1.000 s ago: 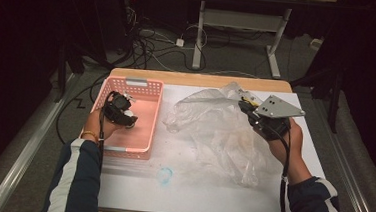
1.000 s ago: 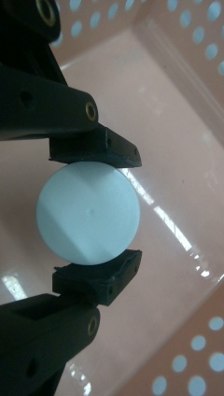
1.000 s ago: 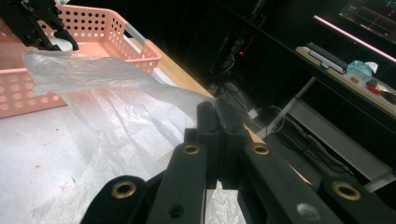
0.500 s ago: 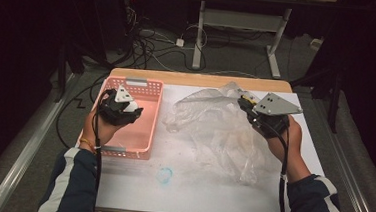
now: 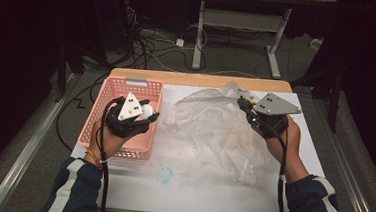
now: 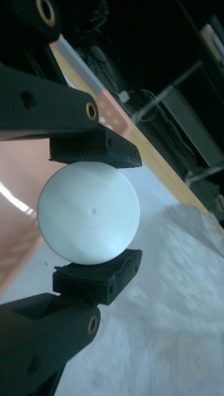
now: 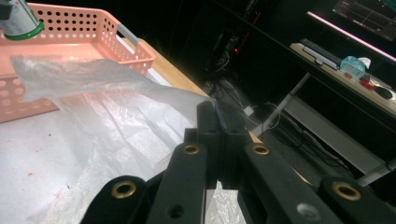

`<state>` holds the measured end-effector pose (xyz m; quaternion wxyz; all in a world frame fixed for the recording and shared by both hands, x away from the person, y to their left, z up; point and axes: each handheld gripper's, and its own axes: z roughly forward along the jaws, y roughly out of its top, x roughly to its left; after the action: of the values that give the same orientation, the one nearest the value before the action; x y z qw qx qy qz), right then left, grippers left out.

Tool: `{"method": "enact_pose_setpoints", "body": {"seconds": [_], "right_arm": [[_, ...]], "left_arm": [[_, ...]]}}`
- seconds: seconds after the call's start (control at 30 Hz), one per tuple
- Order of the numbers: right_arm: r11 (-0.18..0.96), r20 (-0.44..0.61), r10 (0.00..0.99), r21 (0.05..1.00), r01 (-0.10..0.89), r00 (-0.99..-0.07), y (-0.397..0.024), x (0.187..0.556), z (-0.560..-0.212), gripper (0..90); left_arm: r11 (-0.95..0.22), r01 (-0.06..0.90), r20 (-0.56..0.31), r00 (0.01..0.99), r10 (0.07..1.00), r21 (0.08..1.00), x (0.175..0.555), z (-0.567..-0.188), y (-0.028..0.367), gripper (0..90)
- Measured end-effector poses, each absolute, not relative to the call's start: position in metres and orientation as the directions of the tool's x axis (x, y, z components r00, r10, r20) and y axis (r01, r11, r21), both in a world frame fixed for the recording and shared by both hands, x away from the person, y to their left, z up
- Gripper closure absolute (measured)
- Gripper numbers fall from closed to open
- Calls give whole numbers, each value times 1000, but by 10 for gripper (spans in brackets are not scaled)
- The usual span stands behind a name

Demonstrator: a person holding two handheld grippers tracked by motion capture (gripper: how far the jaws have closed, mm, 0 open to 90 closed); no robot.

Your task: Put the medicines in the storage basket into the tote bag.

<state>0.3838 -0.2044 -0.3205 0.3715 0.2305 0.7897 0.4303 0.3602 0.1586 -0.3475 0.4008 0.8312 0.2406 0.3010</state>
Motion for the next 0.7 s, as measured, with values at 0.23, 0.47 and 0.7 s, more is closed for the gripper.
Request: {"method": "enact_pose_setpoints", "body": {"seconds": [0.23, 0.47, 0.7], "right_arm": [[534, -405, 679, 845, 34, -612, -201, 382, -319, 900], [510, -388, 682, 860, 24, -620, -197, 377, -316, 900], [509, -390, 680, 860, 18, -621, -194, 374, -315, 900]], "left_arm": [[-571, 75, 317, 769, 555, 818, 348, -342, 121, 481], [-613, 1, 344, 828, 443, 790, 343, -363, 64, 481], [-655, -38, 357, 861, 362, 755, 342, -383, 19, 481]]}}
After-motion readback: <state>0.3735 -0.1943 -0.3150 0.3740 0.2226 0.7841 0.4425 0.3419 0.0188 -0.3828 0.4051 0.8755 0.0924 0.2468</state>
